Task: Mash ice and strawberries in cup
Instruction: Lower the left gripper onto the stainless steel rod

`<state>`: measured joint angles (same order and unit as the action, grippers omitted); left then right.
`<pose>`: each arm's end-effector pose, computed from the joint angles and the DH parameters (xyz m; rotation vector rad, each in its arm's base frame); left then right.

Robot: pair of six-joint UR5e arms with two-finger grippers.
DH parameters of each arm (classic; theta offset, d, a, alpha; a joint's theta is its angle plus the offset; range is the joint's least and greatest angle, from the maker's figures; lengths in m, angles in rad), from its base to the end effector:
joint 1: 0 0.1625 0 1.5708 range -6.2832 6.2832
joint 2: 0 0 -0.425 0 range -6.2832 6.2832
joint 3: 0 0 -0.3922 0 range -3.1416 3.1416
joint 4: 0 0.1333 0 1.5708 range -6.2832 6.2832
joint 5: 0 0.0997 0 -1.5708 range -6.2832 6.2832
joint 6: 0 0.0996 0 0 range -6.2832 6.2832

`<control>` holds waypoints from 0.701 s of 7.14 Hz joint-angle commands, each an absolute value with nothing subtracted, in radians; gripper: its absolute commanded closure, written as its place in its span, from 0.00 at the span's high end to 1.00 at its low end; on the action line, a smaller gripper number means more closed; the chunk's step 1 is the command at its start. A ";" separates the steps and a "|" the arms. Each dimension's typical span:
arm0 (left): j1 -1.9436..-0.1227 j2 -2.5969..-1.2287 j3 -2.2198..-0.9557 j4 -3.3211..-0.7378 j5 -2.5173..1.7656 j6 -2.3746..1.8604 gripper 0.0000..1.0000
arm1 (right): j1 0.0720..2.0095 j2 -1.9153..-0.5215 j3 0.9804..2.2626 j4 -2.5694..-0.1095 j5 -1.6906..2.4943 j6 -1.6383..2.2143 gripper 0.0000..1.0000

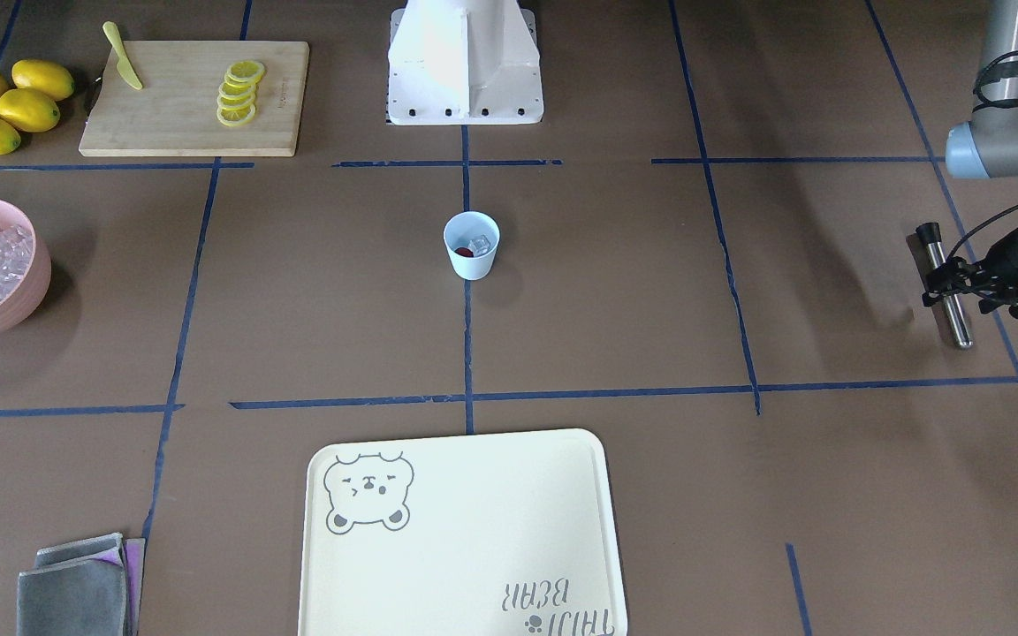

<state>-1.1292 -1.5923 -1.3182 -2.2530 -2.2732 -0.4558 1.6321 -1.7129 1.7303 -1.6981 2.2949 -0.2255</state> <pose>0.1572 -0.4940 0.7022 0.0900 0.8093 0.1450 0.0931 -0.4179 0.6615 -0.0006 -0.7313 -0.1170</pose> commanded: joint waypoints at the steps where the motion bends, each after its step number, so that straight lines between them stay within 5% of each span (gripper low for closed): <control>1: -1.127 -1.591 -1.322 -2.253 -2.272 -0.456 0.07 | 1.632 -1.713 1.729 -1.698 2.295 -0.225 1.00; 2: -1.127 -1.592 -1.330 -2.253 -2.273 -0.454 0.00 | 1.632 -1.713 1.730 -1.698 2.295 -0.225 1.00; 5: -1.131 -1.611 -1.516 -2.259 -2.279 -0.442 0.00 | 1.632 -1.713 1.730 -1.698 2.296 -0.224 1.00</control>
